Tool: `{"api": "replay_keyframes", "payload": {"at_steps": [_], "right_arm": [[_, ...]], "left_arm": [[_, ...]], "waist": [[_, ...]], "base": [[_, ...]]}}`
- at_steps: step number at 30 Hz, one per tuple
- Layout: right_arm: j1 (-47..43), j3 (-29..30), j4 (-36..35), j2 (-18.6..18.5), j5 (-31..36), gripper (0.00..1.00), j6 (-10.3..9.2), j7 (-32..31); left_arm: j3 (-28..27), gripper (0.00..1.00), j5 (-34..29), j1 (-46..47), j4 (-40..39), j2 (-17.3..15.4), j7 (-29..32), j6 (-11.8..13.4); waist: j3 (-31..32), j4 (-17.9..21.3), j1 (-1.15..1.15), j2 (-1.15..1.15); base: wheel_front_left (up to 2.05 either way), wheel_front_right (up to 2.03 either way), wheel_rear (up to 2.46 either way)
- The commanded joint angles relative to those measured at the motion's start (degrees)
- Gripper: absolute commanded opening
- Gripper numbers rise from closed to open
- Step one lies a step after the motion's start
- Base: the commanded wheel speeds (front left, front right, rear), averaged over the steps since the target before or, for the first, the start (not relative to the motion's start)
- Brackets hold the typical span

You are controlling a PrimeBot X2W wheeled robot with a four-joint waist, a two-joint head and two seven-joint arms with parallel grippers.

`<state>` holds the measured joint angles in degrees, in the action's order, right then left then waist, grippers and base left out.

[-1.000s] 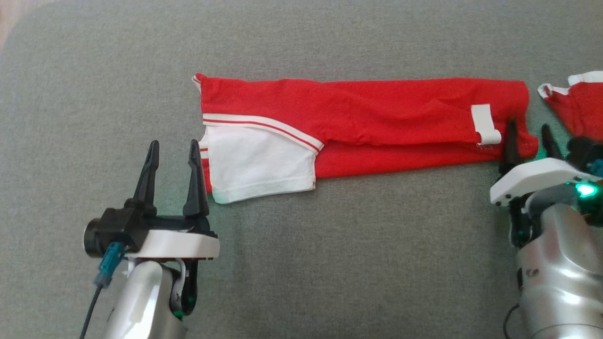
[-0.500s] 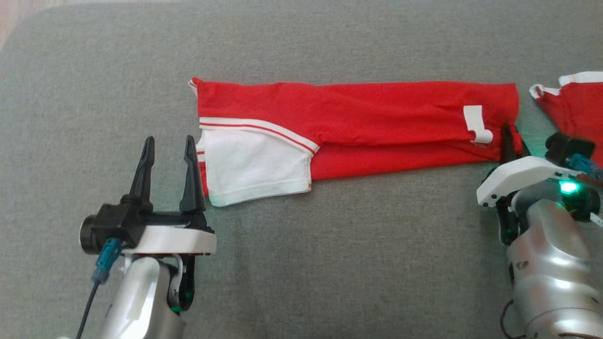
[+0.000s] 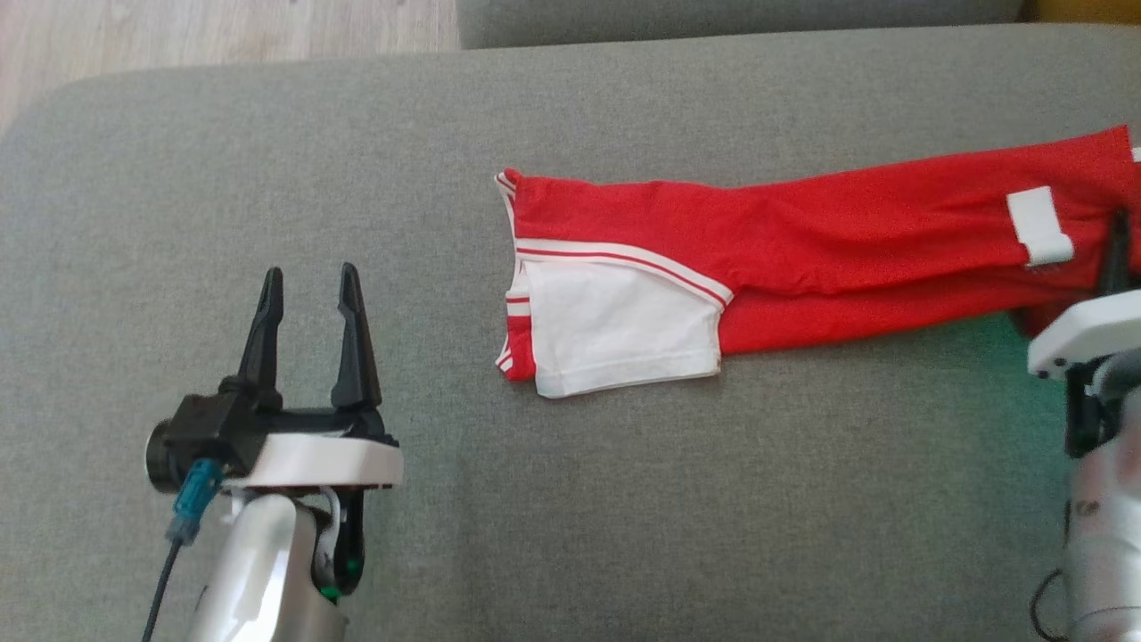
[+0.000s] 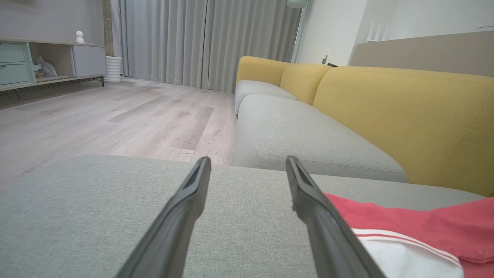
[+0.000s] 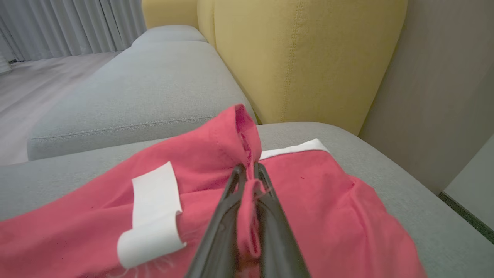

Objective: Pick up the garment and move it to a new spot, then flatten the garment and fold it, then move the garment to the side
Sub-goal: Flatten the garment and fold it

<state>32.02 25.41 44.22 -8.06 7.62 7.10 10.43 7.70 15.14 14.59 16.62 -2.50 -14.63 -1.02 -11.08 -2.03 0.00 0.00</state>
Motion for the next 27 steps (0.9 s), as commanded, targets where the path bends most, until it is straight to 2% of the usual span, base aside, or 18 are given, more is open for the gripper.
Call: {"api": "replay_keyframes", "payload": {"at_steps": [1, 7, 14, 18, 19, 22, 25, 27], "right_arm": [[0.74, -2.12, -2.94, 0.37, -0.57, 0.00, 0.39, -0.39], [-0.27, -6.47, -7.61, 2.88, -4.54, 0.00, 0.39, -2.69], [-1.43, -15.21, -11.70, 5.04, -10.03, 0.00, 0.39, -4.94], [-1.15, -24.79, -11.74, 5.15, -17.94, 0.00, 0.39, -5.39], [-1.15, -24.79, -11.74, 5.15, -17.94, 0.00, 0.39, -5.39], [-0.81, -32.17, -10.98, 5.16, -22.74, 0.00, 0.39, -5.10], [0.42, -39.32, -8.52, 5.17, -25.52, 0.00, 0.39, -3.83], [1.13, -41.92, -6.74, 5.17, -25.14, 0.00, 0.39, -3.05]], "left_arm": [[-1.71, 1.00, 0.31, 0.17, -1.53, -0.38, -0.37, 0.17], [-1.02, 1.00, 0.83, -0.86, -1.28, -0.38, -0.37, 0.32], [-0.75, 1.00, 0.65, -2.20, -1.21, -0.38, -0.37, 0.55], [-0.37, 1.00, 0.67, -2.18, -1.32, -0.38, -0.37, 0.45], [-0.37, 1.00, 0.67, -2.18, -1.32, -0.38, -0.37, 0.45], [0.07, 1.00, 0.76, -2.21, -1.23, -0.38, -0.37, 0.49], [0.72, 1.00, 0.93, -1.91, -1.19, -0.38, -0.37, 0.44], [1.22, 1.00, 1.10, -1.61, -1.21, -0.38, -0.37, 0.45]], "waist": [[0.69, 0.10, 0.00, 0.00], [3.23, -0.68, 0.00, 0.00], [6.52, -3.08, 0.00, 0.00], [7.08, -5.03, 0.00, 0.00], [7.08, -5.03, 0.00, 0.00], [7.19, -6.36, 0.00, 0.00], [6.51, -8.12, 0.00, 0.00], [5.84, -9.07, 0.00, 0.00]], "base": [[0.00, 0.00, 0.00], [0.00, 0.00, 0.00], [0.00, 0.00, 0.00], [0.00, 0.00, 0.00], [0.00, 0.00, 0.00], [0.00, 0.00, 0.00], [0.00, 0.00, 0.00], [0.00, 0.00, 0.00]]}}
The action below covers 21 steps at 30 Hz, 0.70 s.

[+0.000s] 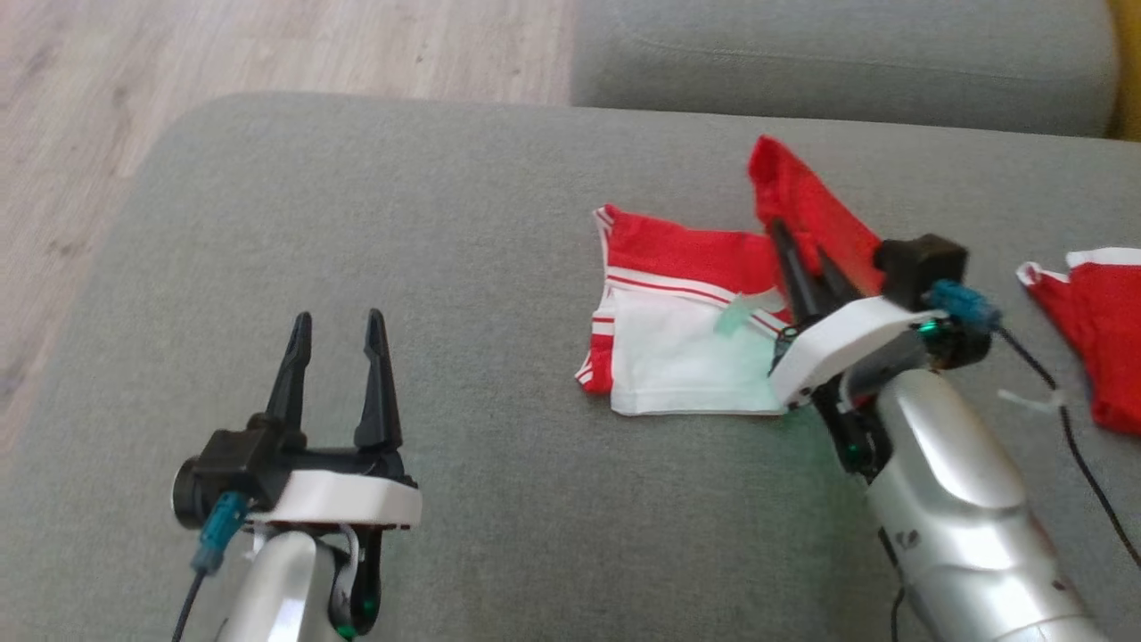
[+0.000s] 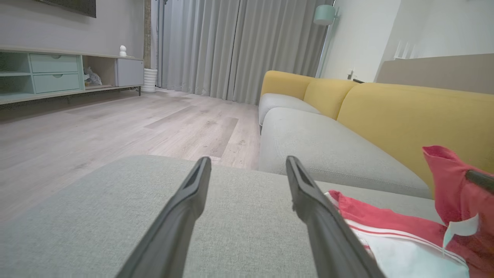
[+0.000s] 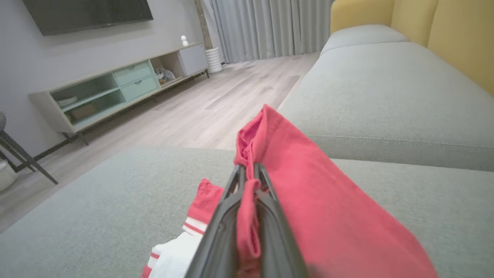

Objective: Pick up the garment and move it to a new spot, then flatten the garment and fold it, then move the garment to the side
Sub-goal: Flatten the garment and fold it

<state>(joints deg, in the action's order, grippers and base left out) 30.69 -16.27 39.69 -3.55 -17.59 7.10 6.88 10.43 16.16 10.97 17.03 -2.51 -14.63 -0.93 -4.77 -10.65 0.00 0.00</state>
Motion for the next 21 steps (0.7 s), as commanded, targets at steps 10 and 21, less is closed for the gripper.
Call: {"api": "replay_keyframes", "payload": {"at_steps": [10, 21], "right_arm": [[6.07, -7.90, 5.59, 0.67, -1.11, 0.00, 0.39, 2.74], [6.81, -13.71, 9.63, 0.67, -4.38, 0.00, 0.39, 4.04]], "left_arm": [[2.10, 1.00, 1.98, 4.31, -1.75, -0.37, -0.37, 1.28], [4.09, 1.00, 3.17, 5.56, -1.31, -0.37, -0.37, 2.02]], "waist": [[-4.56, -4.81, 0.00, 0.00], [-5.46, -7.11, 0.00, 0.00]], "base": [[0.00, 0.00, 0.00], [0.00, 0.00, 0.00]]}}
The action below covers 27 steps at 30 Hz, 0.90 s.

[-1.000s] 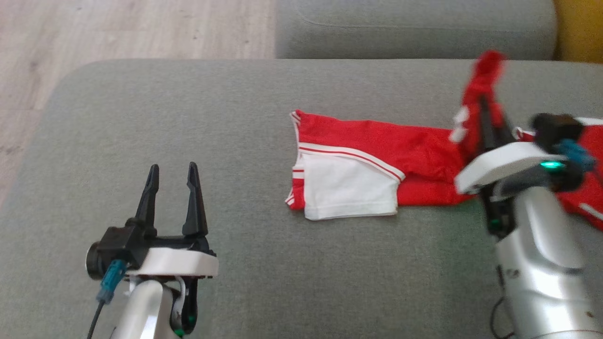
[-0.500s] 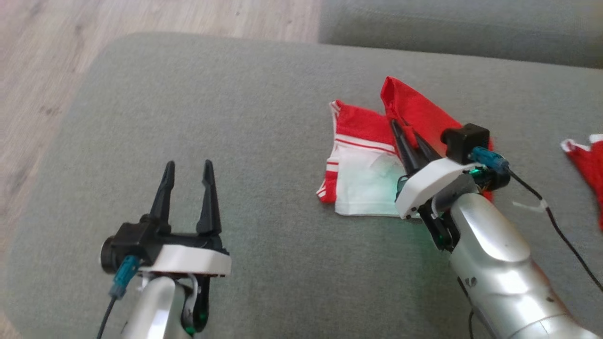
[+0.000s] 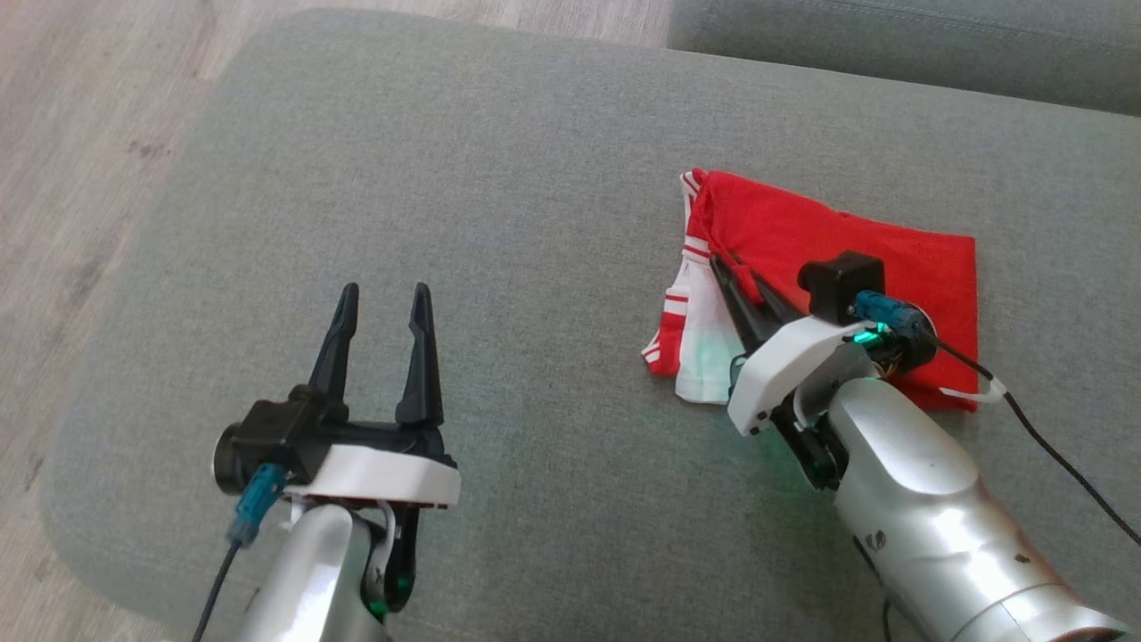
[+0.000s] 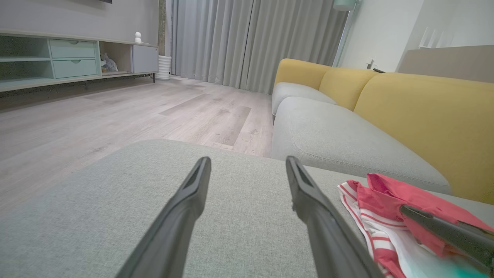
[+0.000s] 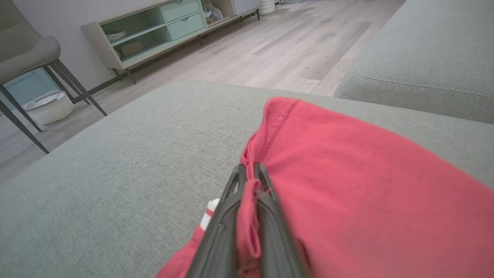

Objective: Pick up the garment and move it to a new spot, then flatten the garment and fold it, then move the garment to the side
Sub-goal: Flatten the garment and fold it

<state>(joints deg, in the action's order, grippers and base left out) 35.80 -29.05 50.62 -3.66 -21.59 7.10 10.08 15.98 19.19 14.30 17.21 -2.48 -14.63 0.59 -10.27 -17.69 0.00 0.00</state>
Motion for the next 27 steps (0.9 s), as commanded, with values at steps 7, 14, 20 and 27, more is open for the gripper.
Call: {"api": "replay_keyframes", "payload": {"at_steps": [7, 14, 20, 27], "right_arm": [[2.02, -5.82, -4.12, 0.78, -5.98, 1.00, 0.39, 2.34], [4.80, 2.16, -2.34, 0.78, -5.05, 1.00, 0.39, 4.77], [4.20, 16.10, -8.12, 0.78, 10.49, 1.00, 0.39, 4.89], [-7.58, 29.57, -22.20, 0.78, 21.05, 1.00, 0.39, 4.91]], "left_arm": [[-1.88, 1.00, 0.11, 2.16, -0.84, -0.40, -0.37, 0.88], [-3.95, 1.00, -0.62, 1.17, -1.60, -0.40, -0.37, 0.84], [-6.36, 1.00, -1.09, 0.14, -2.91, -0.40, -0.37, 0.60], [-7.12, 1.00, -1.00, -1.49, -3.44, -0.40, -0.37, 0.19]], "waist": [[1.07, 0.73, 0.00, 0.00], [3.28, 4.49, 0.00, 0.00], [3.92, 8.21, 0.00, 0.00], [5.50, 11.05, 0.00, 0.00]], "base": [[0.00, 0.00, 0.00], [0.00, 0.00, 0.00], [0.00, 0.00, 0.00], [0.00, 0.00, 0.00]]}}
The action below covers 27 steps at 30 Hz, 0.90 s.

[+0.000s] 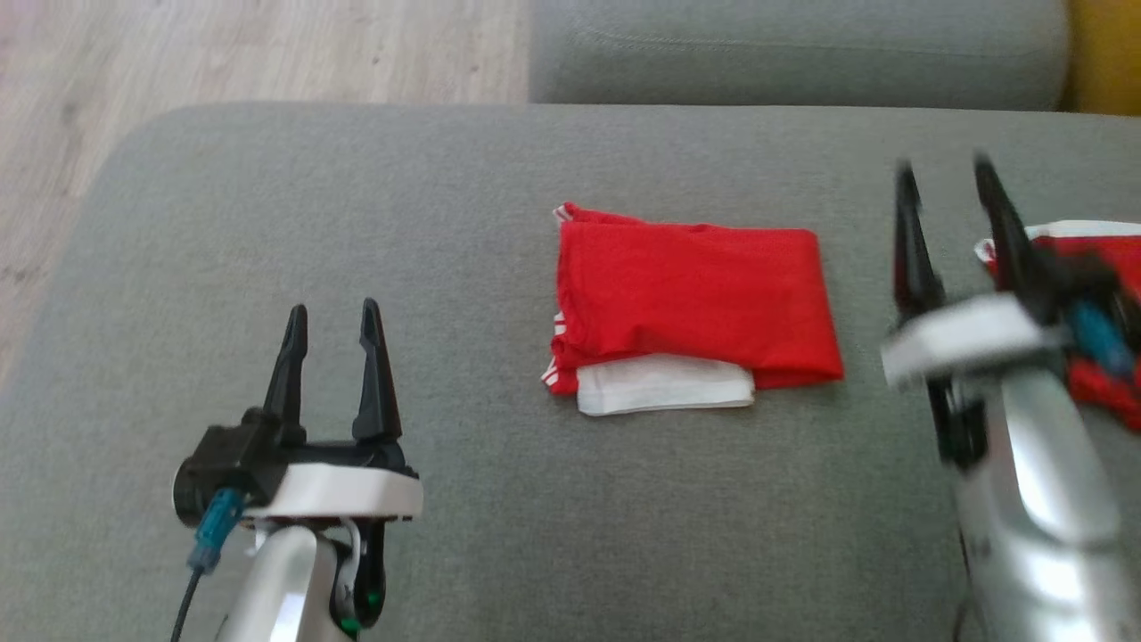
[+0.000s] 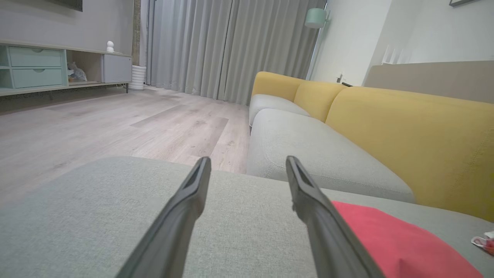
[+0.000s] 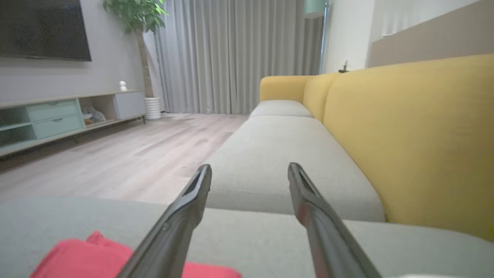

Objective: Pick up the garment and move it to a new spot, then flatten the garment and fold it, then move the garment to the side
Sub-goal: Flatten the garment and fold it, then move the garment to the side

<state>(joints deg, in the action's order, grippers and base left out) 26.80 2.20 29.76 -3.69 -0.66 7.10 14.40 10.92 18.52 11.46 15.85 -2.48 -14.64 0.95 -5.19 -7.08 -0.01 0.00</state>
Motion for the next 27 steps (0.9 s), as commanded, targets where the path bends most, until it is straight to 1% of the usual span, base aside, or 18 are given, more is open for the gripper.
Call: {"api": "replay_keyframes", "payload": {"at_steps": [1, 7, 13, 17, 27], "right_arm": [[-0.58, -0.73, -3.01, 0.81, 0.52, 1.00, 0.39, 0.59], [-11.24, 1.17, -11.23, 0.81, -0.63, 1.00, 0.39, 0.59], [-17.46, 0.46, -15.02, 0.81, -3.67, 1.00, 0.39, 0.60], [-18.74, 0.26, -15.09, 0.81, -4.82, 1.00, 0.39, 0.60], [-18.15, -0.07, -14.84, 0.81, -4.66, 1.00, 0.39, 0.60]], "left_arm": [[-2.07, 1.00, -0.29, 1.10, -2.14, -0.40, -0.36, -0.16], [-2.43, 1.00, -0.45, -0.45, -2.52, -0.40, -0.36, -0.07], [-3.47, 1.00, -1.38, -2.11, -2.91, -0.40, -0.36, 0.04], [-3.50, 1.00, -2.03, -2.55, -2.48, -0.40, -0.36, -0.09], [-3.29, 1.00, -1.78, -2.21, -2.15, -0.40, -0.36, -0.21]], "waist": [[0.55, 0.75, 0.01, 0.00], [1.21, 2.45, 0.01, 0.00], [1.23, 3.78, 0.01, 0.00], [0.93, 3.96, 0.01, 0.00], [0.79, 3.98, 0.01, 0.00]], "base": [[0.00, 0.00, 0.00], [0.00, 0.00, 0.00], [0.00, 0.00, 0.00], [0.00, 0.00, 0.00], [0.00, 0.00, 0.00]]}}
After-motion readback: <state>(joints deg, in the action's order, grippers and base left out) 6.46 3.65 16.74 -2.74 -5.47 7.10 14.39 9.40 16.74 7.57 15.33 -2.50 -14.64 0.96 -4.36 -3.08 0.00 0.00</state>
